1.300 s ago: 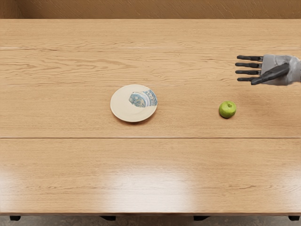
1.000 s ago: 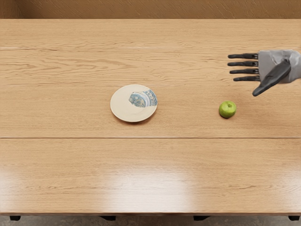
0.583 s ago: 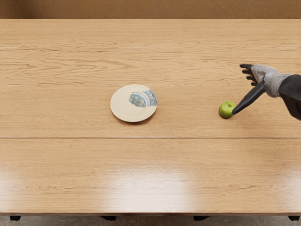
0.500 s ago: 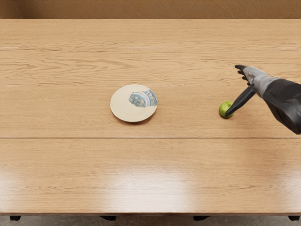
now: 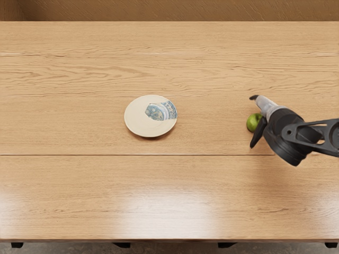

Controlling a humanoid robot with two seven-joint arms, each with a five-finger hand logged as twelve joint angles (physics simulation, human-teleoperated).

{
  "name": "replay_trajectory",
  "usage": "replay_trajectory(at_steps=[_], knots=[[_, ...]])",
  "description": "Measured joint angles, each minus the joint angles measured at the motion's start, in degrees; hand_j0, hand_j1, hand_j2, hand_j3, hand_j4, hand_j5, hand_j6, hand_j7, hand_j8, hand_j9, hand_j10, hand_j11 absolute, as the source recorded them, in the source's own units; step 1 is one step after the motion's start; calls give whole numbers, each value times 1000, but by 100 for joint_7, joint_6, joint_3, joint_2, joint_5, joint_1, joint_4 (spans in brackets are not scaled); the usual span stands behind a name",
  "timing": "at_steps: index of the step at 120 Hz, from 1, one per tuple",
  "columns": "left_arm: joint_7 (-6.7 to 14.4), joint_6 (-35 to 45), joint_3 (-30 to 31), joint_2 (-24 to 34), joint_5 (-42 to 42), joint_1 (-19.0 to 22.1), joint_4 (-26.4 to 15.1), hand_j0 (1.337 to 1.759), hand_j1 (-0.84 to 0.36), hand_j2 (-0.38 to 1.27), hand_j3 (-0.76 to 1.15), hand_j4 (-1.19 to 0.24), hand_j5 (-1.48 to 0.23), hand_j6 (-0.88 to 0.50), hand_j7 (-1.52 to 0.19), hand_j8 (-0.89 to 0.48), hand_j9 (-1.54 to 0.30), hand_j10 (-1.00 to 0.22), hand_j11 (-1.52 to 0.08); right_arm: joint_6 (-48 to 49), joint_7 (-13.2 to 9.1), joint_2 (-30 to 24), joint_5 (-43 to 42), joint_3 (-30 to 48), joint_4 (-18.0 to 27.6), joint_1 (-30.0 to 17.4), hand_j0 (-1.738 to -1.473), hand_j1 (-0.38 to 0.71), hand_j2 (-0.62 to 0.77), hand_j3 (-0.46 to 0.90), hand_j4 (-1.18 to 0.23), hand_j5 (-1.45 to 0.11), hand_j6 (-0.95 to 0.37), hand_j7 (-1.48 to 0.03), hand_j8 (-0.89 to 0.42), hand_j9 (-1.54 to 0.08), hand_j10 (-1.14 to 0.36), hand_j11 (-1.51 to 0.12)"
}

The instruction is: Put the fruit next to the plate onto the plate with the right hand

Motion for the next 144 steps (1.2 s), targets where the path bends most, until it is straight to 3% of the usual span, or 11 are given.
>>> replay_trajectory(at_steps=[48,86,102,117,144], knots=[[0,0,0,0,0,0,0,1658,336,2,0,-11,-14,-11,-14,-11,-14,-11,-14,-6,0,25,93,-52,-14,82,-1658,67,-68,0,-349,-452,-350,-452,-349,-452,-349,-452],[1,0,-1,0,0,0,0,1658,336,2,0,-11,-14,-11,-14,-11,-14,-11,-14,-4,0,27,51,-138,-5,48,-1658,229,-84,0,-492,-630,-489,-634,-423,-635,-490,-635],[0,0,1,0,0,0,0,1658,336,2,0,-11,-14,-11,-14,-11,-14,-11,-14,-36,-23,118,-13,-165,-7,30,-1650,240,-136,-4,-598,-639,-427,-705,-382,-676,-501,-691],[0,0,-1,0,1,0,0,1658,336,2,0,-11,-14,-11,-14,-11,-14,-11,-14,-75,-46,186,-73,-189,-11,27,-1641,263,-99,-3,-728,-612,-399,-772,-381,-696,-485,-739],[-1,0,-3,0,1,0,-1,1658,336,2,0,-11,-14,-11,-14,-11,-14,-11,-14,-2,-31,214,-26,-173,19,17,-1623,318,-89,-2,-770,-853,-309,-925,-204,-916,-386,-975]])
